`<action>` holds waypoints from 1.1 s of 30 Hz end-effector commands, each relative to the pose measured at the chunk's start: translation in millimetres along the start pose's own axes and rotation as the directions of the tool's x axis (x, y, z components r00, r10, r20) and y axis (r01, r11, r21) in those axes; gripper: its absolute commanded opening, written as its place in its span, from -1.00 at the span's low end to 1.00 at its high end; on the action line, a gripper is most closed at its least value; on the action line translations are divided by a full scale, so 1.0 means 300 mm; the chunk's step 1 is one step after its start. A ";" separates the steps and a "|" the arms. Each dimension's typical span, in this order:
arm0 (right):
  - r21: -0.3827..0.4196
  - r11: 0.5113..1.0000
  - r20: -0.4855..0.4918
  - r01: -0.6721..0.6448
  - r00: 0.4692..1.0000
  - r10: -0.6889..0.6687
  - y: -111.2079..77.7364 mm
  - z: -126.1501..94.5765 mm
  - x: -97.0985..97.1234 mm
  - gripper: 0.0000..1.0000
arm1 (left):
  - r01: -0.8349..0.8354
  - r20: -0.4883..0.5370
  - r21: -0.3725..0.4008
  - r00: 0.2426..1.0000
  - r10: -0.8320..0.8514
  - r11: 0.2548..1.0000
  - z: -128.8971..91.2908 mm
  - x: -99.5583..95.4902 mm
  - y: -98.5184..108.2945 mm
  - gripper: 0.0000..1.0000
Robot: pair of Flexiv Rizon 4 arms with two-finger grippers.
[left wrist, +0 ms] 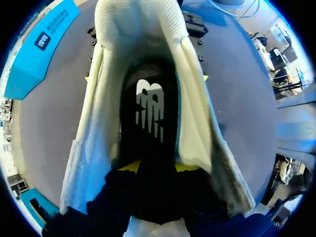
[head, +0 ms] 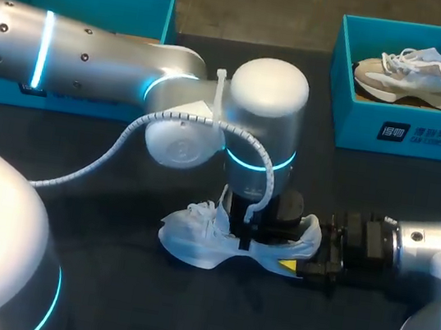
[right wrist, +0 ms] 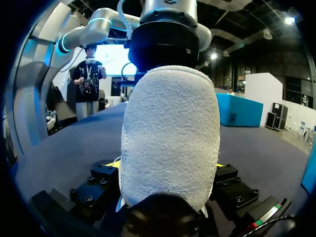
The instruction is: Take the shoe out of the shoebox, open the shoe tongue, remove and reinsert the insole, then place the shoe into the shoebox
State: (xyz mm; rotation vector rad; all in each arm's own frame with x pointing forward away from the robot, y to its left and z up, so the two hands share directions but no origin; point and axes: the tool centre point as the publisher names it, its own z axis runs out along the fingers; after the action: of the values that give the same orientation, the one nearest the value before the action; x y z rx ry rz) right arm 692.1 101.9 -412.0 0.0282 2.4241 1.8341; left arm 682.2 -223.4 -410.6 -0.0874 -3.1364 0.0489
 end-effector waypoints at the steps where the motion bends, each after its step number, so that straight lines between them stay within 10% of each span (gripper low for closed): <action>1: 0.003 1.000 0.001 0.001 1.000 -0.001 0.011 0.002 0.006 -1.00 | 0.012 0.030 -0.032 0.999 -0.011 0.999 0.028 -0.035 -0.021 -0.42; 8: 0.003 1.000 0.001 0.001 1.000 -0.001 0.011 0.002 0.006 -1.00 | 0.029 0.057 -0.059 0.998 -0.025 0.998 0.021 -0.067 -0.018 -1.00; 33: 0.003 1.000 0.001 0.001 1.000 -0.001 0.011 0.002 0.006 -1.00 | 0.051 -0.183 0.170 0.983 -0.019 0.984 -0.114 -0.059 0.050 -1.00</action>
State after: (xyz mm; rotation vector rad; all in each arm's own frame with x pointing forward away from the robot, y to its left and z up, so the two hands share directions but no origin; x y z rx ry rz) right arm 692.8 102.0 -409.9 0.0268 2.4228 1.8366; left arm 695.2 -219.3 -380.1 -0.0276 -2.9740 0.1901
